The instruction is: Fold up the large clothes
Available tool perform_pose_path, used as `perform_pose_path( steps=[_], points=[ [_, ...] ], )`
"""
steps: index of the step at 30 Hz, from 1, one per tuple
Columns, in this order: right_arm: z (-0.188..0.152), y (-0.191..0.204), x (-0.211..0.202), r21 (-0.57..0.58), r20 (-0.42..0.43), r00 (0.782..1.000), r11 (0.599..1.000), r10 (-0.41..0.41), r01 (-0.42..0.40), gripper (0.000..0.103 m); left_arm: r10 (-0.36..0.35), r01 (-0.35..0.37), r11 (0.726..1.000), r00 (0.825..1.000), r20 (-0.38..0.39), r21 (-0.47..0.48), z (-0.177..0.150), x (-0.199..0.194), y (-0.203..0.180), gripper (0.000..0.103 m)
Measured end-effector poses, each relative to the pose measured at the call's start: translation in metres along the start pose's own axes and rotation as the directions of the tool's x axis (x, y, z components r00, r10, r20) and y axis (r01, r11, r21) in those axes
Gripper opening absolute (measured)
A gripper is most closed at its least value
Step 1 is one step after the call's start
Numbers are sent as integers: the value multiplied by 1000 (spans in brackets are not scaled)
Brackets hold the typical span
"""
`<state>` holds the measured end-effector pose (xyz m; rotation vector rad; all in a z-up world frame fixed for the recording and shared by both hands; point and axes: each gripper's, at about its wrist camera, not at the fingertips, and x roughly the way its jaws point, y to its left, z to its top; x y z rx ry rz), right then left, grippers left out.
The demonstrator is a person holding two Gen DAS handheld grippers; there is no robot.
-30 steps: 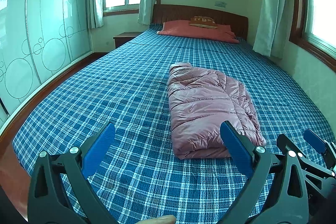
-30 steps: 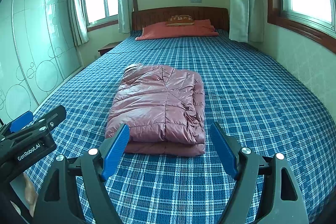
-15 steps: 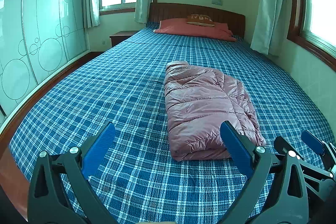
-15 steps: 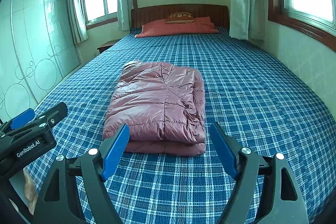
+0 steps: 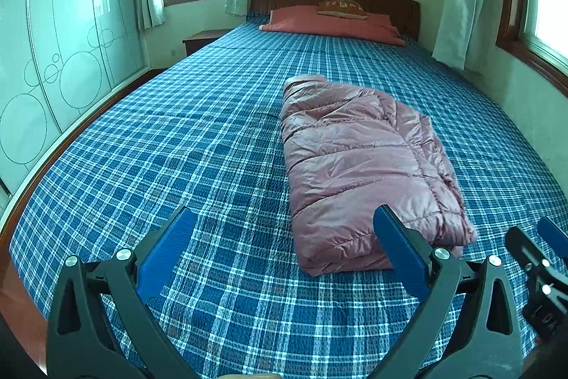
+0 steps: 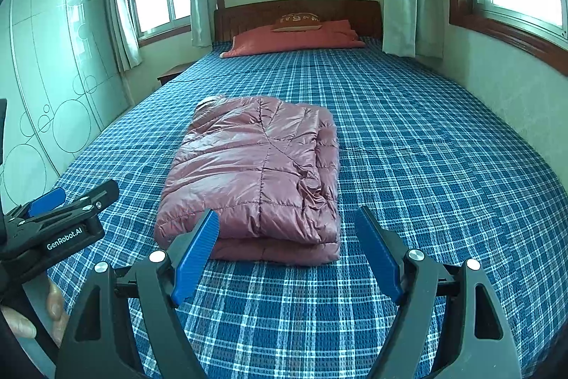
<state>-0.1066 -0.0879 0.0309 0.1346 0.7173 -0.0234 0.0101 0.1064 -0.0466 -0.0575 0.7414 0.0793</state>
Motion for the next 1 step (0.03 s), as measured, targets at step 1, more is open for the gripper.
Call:
perform_pose_path(
  steps=[1],
  points=[
    [1, -7, 5, 7, -7, 1000, 1000, -9, 9, 78, 12, -13, 1000, 1000, -24, -14, 0, 11, 7, 101]
  ],
)
